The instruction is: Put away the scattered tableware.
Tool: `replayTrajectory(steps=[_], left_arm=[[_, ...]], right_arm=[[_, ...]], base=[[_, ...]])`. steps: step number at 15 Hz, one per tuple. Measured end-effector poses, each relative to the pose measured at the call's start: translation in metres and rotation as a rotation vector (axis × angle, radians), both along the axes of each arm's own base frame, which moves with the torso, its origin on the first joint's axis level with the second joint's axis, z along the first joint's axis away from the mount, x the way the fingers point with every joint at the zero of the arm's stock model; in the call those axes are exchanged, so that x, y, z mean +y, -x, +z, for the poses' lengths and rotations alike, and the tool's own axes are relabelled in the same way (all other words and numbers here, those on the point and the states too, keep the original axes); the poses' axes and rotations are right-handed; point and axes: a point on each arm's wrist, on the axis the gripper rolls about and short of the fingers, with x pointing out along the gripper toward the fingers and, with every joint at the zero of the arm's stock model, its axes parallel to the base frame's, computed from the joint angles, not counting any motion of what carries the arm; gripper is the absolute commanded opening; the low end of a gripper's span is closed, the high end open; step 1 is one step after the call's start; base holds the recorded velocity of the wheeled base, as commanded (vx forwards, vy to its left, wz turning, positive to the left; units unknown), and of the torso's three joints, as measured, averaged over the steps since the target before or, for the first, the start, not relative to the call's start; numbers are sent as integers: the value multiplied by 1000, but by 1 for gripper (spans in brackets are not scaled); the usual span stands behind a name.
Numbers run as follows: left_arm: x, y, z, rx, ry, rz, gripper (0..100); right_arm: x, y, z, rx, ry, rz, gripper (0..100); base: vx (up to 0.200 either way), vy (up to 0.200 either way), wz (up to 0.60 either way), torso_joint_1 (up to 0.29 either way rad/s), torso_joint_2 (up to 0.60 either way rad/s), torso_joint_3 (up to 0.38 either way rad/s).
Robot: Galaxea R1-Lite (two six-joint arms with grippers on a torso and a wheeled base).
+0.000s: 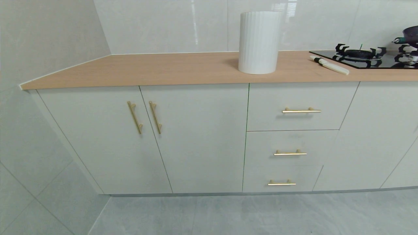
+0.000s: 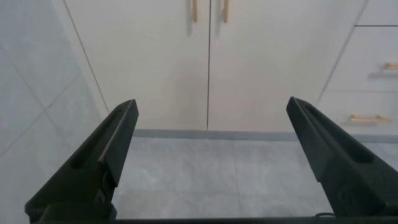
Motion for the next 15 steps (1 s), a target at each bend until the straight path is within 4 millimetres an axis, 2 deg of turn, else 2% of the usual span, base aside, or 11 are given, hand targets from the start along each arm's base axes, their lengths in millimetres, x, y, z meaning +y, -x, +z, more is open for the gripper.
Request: replayTrajectory(steps=[15], left_arm=[[0, 0, 0, 0, 0, 0, 100]], right_arm=[[0, 0, 0, 1, 0, 0, 100]], base=[[200, 0, 0, 3, 2, 4]])
